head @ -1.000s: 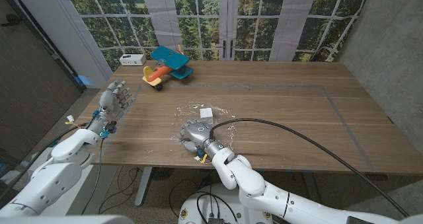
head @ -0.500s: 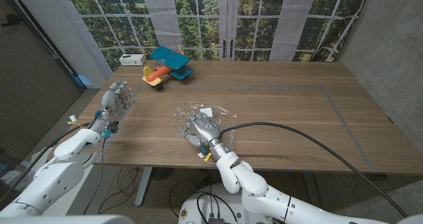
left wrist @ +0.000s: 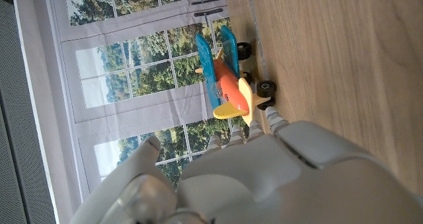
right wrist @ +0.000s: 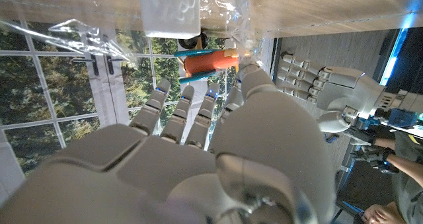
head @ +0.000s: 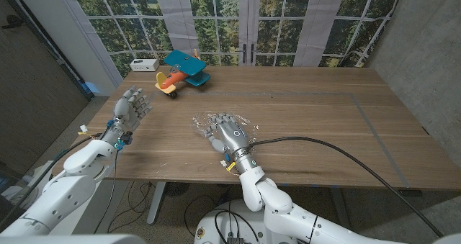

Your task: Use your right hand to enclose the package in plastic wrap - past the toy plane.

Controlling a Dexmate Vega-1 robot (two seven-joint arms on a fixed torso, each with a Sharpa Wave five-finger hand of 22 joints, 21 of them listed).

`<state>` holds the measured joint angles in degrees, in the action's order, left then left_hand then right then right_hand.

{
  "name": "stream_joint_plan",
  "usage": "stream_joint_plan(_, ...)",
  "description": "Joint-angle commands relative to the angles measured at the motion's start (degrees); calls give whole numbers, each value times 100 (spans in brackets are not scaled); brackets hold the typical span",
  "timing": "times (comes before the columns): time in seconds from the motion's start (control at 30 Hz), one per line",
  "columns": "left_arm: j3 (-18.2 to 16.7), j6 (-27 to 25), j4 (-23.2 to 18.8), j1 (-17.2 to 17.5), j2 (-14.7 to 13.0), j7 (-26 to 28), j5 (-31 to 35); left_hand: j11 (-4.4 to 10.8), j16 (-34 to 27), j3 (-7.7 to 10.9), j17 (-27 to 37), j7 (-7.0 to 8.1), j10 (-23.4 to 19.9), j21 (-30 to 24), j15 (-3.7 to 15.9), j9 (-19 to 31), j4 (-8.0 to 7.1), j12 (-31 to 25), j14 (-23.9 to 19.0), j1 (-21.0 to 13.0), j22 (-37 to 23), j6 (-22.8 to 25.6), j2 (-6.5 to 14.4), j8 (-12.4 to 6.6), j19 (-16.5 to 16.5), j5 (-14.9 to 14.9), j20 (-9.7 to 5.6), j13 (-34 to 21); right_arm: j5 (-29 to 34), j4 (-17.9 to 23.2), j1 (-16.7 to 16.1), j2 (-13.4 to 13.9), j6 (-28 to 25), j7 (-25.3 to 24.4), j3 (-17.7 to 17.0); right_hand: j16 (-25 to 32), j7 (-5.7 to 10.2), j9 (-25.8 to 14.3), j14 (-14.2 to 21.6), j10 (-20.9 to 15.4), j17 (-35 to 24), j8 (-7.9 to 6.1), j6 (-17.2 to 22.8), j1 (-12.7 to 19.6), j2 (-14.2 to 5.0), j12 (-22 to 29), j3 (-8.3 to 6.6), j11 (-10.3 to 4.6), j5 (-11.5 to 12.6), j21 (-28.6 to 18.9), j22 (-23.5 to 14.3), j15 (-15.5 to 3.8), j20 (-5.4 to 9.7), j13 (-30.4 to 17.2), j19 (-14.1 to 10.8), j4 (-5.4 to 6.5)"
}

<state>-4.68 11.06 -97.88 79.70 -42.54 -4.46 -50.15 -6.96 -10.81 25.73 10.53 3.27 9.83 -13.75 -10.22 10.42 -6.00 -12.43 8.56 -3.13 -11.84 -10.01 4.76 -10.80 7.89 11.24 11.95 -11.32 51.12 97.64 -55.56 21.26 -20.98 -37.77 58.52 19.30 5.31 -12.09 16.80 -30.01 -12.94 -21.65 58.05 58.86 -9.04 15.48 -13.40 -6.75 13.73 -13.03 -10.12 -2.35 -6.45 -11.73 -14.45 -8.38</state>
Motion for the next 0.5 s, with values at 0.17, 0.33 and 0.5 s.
stream_joint_plan(0.17, 196, 22, 145, -229, 6, -32, -16, -15, -6, -11, 8, 11, 144, -4, -23, 15, -26, 23, 34, 34, -31, -399, -12, -9, 20, 21, 27, -12, -222, -381, 157, -330, -179, -801, -149, 7, -134, -30, 86, -92, 3, -46, 116, 31, -13, 2, -65, 5, -45, -20, -10, -531, -9, -19, -90, -6)
stream_joint_plan(0.33, 254, 19, 207, -313, -3, -54, -30, -19, -6, -11, 8, 10, 145, -3, -22, 15, -25, 23, 34, 31, -31, -396, -11, -10, 21, 21, 27, -12, -358, -435, 232, -391, -173, -882, -175, 1, -128, -29, 98, -106, 7, -44, 109, 27, -11, -4, -76, 11, -52, -16, -10, -534, -11, -20, -97, 2)
stream_joint_plan(0.5, 318, 32, 281, -398, -7, -103, -42, -22, -6, -11, 8, 10, 141, -3, -24, 15, -24, 21, 35, 30, -31, -397, -11, -10, 22, 21, 27, -12, -432, -495, 322, -460, -281, -879, -178, 0, -137, -28, 132, -118, 12, -44, 104, 29, -9, -15, -95, 8, -61, -8, -10, -528, -18, -21, -101, 7)
